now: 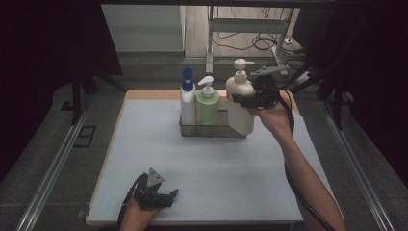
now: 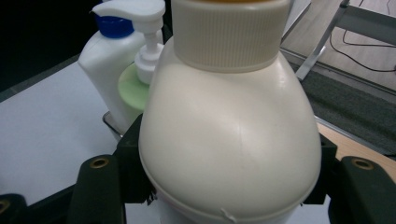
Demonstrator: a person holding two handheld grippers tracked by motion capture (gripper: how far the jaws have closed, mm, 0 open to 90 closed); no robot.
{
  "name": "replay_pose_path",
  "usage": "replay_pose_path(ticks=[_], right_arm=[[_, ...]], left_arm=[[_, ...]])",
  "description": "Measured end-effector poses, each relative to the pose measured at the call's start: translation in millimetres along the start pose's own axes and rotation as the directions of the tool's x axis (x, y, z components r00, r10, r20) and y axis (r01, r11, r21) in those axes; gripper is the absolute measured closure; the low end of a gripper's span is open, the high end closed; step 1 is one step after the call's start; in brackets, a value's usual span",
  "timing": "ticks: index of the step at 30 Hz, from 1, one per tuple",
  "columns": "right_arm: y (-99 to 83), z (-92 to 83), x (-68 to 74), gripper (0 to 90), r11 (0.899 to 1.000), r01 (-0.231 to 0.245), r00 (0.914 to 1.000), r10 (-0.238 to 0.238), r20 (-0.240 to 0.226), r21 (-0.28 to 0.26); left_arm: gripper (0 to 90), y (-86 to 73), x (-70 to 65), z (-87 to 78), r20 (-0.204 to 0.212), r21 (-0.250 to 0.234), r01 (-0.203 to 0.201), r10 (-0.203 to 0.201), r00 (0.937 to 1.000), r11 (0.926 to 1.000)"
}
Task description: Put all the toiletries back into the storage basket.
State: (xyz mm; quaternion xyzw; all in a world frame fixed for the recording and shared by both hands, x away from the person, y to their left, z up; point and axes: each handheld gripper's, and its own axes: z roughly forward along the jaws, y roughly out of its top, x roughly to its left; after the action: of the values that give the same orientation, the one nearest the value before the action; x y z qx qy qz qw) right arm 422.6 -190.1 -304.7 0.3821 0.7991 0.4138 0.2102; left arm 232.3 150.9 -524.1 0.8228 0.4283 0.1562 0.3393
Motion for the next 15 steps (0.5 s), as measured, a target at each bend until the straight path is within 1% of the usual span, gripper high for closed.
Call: replay_pose_path(ticks=[15], right_arm=[[9.7, 21.2, -9.9, 36.3, 0.999, -0.024, 0.9988, 0.025, 0.042, -0.024]], left_arm=[[12.4, 0.0, 0.0, 0.0, 0.001, 0.0, 0.001, -0.001, 1.0, 1.0]])
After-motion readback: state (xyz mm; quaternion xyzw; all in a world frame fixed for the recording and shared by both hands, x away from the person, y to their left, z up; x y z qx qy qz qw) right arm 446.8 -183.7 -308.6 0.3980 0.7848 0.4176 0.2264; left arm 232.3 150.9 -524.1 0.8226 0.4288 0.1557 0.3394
